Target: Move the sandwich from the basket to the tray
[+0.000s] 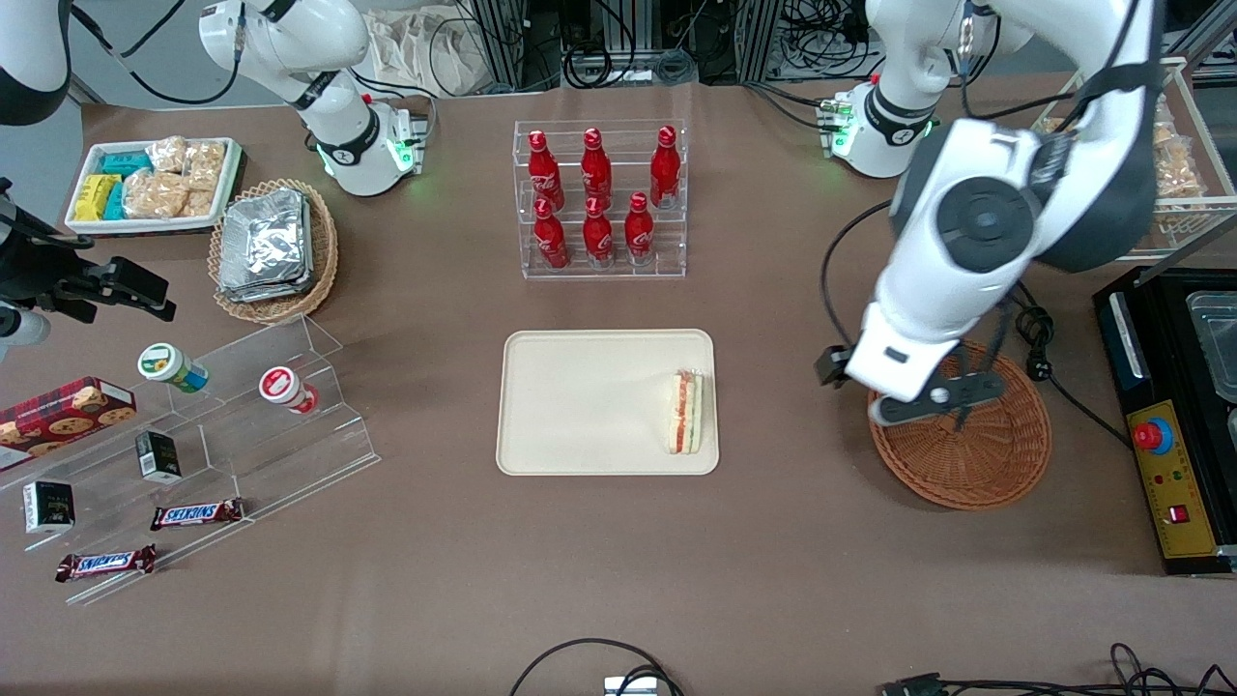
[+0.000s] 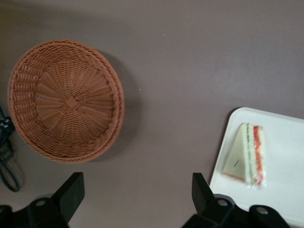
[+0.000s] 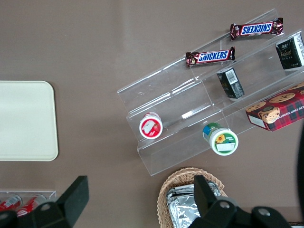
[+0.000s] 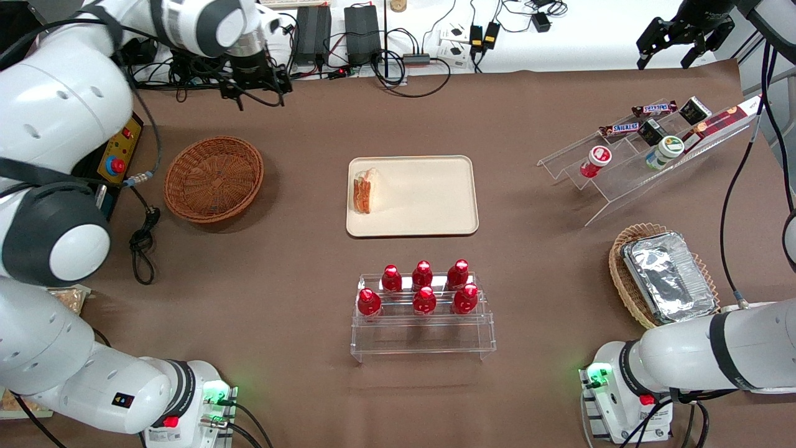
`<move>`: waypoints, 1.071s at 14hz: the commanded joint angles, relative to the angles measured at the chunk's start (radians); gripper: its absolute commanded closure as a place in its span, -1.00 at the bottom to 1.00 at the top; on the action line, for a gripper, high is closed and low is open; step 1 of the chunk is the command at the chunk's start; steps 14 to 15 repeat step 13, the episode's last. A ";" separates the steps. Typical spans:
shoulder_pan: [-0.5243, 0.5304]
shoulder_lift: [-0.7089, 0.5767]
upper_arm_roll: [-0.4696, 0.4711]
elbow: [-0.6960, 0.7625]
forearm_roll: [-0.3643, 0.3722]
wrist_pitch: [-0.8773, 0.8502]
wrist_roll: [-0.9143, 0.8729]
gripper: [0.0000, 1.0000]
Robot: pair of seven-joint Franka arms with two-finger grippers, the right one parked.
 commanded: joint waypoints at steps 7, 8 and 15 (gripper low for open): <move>0.166 -0.193 0.070 -0.149 -0.059 -0.109 0.397 -1.00; 0.166 -0.190 0.070 -0.145 -0.048 -0.117 0.399 -1.00; 0.157 -0.092 0.062 0.014 0.007 -0.141 0.440 -1.00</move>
